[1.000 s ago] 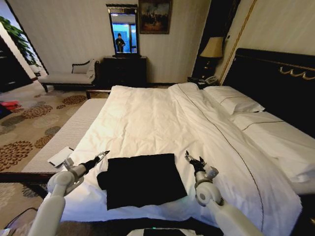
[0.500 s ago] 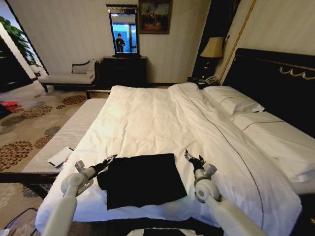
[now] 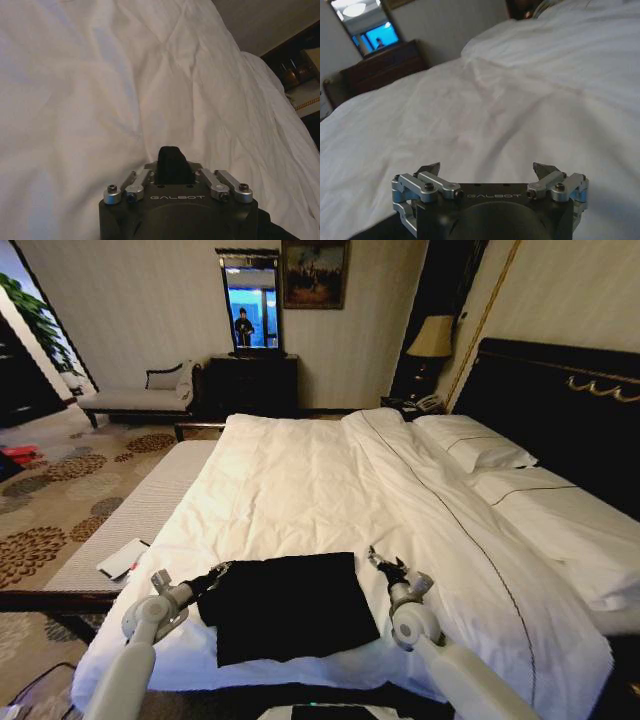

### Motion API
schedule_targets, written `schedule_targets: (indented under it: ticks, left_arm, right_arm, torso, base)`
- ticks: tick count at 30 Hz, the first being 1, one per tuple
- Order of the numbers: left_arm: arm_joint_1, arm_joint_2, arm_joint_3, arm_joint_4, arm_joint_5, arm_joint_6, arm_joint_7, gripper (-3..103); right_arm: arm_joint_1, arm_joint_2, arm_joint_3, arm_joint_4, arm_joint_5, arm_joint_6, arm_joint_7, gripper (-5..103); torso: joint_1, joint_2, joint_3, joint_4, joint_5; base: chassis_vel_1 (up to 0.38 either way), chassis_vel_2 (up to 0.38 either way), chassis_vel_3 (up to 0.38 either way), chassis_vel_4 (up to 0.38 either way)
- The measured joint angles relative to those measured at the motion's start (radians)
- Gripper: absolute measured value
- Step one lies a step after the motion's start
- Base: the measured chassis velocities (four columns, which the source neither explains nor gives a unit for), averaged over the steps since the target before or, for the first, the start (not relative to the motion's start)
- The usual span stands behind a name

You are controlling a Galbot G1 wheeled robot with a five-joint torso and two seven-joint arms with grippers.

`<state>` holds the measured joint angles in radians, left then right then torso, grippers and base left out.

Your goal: Fold the clothes on the bed.

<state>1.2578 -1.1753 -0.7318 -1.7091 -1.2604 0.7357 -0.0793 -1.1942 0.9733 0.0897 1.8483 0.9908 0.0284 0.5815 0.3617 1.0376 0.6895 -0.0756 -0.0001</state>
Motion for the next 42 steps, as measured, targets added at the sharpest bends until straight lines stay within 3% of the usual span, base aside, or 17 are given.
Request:
schedule_targets:
  ticks: [3, 9, 19, 33, 35, 37, 42]
  left_arm:
    - [0.001, 0.002, -0.007, -0.002, 0.001, 0.000, -0.001, 16]
    - [-0.009, 0.008, -0.017, -0.003, -0.003, 0.000, -0.004, 2]
    - [-0.011, 0.019, -0.024, -0.011, -0.007, 0.000, -0.007, 2]
    - [0.006, 0.010, -0.022, -0.045, 0.001, -0.001, -0.008, 2]
    - [0.010, 0.010, -0.022, -0.058, 0.002, -0.001, -0.008, 2]
    - [0.011, 0.010, -0.022, -0.063, 0.002, -0.001, -0.008, 2]
    - [0.015, 0.011, -0.024, -0.077, 0.003, -0.001, -0.008, 2]
  right_arm:
    - [0.020, 0.011, -0.026, -0.028, 0.023, -0.002, -0.045, 100]
    - [0.029, 0.019, -0.052, -0.059, 0.038, 0.013, -0.135, 100]
    - [0.053, 0.050, -0.082, -0.127, 0.040, 0.057, -0.263, 100]
    - [0.087, 0.099, -0.088, -0.192, 0.127, 0.078, -0.344, 101]
    - [0.093, 0.107, -0.093, -0.208, 0.122, 0.082, -0.352, 92]
    - [0.094, 0.109, -0.094, -0.215, 0.120, 0.085, -0.357, 92]
    - [0.097, 0.115, -0.096, -0.231, 0.116, 0.090, -0.359, 71]
  torso:
    - [0.000, 0.000, 0.000, 0.0000, 0.0000]
    - [0.000, 0.000, 0.000, 0.0000, -0.0001]
    - [0.000, 0.000, 0.000, 0.0001, 0.0000]
    - [0.000, 0.000, 0.000, 0.0001, 0.0000]
    - [0.000, 0.000, 0.000, 0.0001, 0.0002]
    - [0.000, 0.000, 0.000, 0.0001, 0.0001]
    - [0.000, 0.000, 0.000, 0.0000, 0.0001]
  base:
    - [0.000, 0.000, 0.000, 0.000]
    - [0.000, 0.000, 0.000, 0.000]
    - [0.000, 0.000, 0.000, 0.000]
    - [0.000, 0.000, 0.000, 0.000]
    - [0.000, 0.000, 0.000, 0.000]
    - [0.000, 0.000, 0.000, 0.000]
    - [0.000, 0.000, 0.000, 0.000]
